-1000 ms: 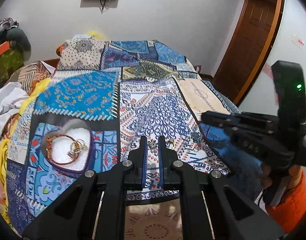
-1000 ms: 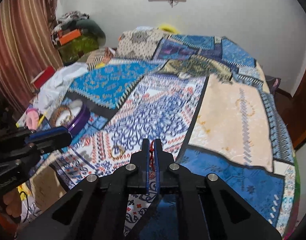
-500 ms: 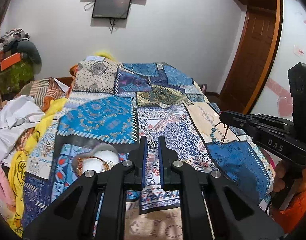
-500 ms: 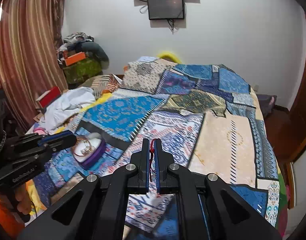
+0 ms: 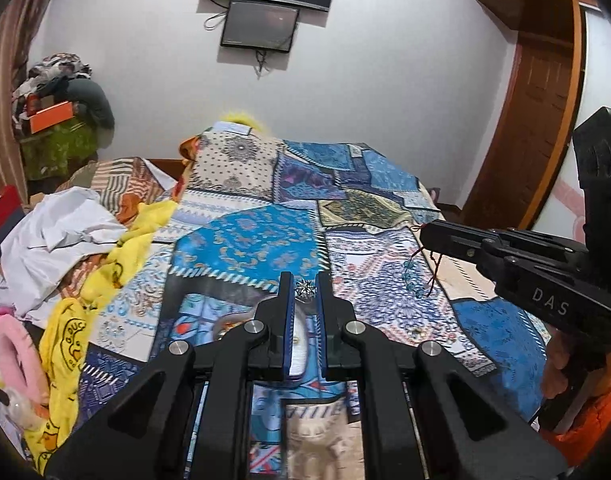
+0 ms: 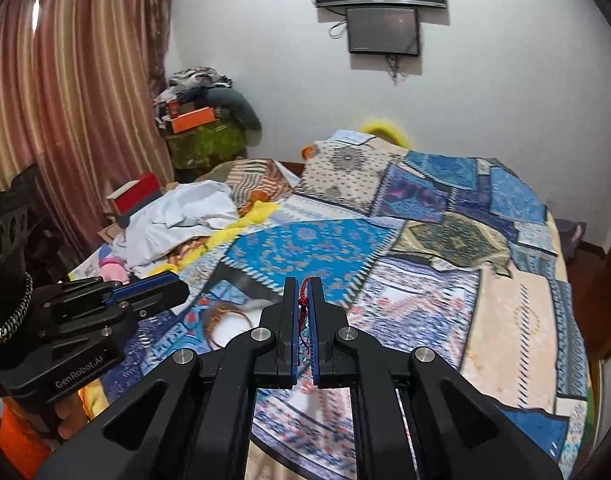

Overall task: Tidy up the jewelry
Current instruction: 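Carry the gold ring with the left gripper while the right gripper carries the red bracelet toward the heart tin, then release the ring into the heart tin with the left gripper while the right gripper drops the bracelet in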

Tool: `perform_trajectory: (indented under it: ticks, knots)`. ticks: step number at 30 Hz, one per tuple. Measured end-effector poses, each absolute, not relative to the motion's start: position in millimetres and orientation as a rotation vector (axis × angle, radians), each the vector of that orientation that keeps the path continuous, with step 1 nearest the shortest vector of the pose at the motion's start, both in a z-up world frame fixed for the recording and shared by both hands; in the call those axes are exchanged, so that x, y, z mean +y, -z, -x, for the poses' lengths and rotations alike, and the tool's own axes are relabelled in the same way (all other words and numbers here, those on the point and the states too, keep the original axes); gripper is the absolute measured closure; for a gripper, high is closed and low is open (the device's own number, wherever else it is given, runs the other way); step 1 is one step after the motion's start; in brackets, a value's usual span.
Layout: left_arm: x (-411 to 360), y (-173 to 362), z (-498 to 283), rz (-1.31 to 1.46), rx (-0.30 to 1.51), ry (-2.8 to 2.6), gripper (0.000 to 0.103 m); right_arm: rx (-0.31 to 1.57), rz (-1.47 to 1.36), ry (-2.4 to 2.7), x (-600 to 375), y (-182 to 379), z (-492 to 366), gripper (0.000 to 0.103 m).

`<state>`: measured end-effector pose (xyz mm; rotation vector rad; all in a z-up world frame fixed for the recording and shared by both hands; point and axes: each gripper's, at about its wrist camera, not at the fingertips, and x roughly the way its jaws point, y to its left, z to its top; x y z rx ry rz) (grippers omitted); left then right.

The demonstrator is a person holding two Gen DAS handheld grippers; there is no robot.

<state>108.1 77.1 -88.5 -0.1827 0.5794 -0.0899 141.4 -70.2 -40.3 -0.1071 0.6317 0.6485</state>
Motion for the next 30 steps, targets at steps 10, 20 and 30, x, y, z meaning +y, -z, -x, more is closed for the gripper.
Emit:
perform_trajectory:
  ticks: [10, 20, 30]
  knots:
    - [105, 108, -115, 0.215, 0.605, 0.054, 0.095, 0.673, 0.106, -0.706, -29, 54, -146, 0.099]
    - [111, 142, -130, 0.242, 0.677, 0.083, 0.095, 0.754, 0.122, -0.723, -2, 82, -160, 0.099]
    - [107, 169, -148, 0.257, 0.735, 0.114, 0.095, 0.818, 0.125, -0.723, 12, 104, -179, 0.099]
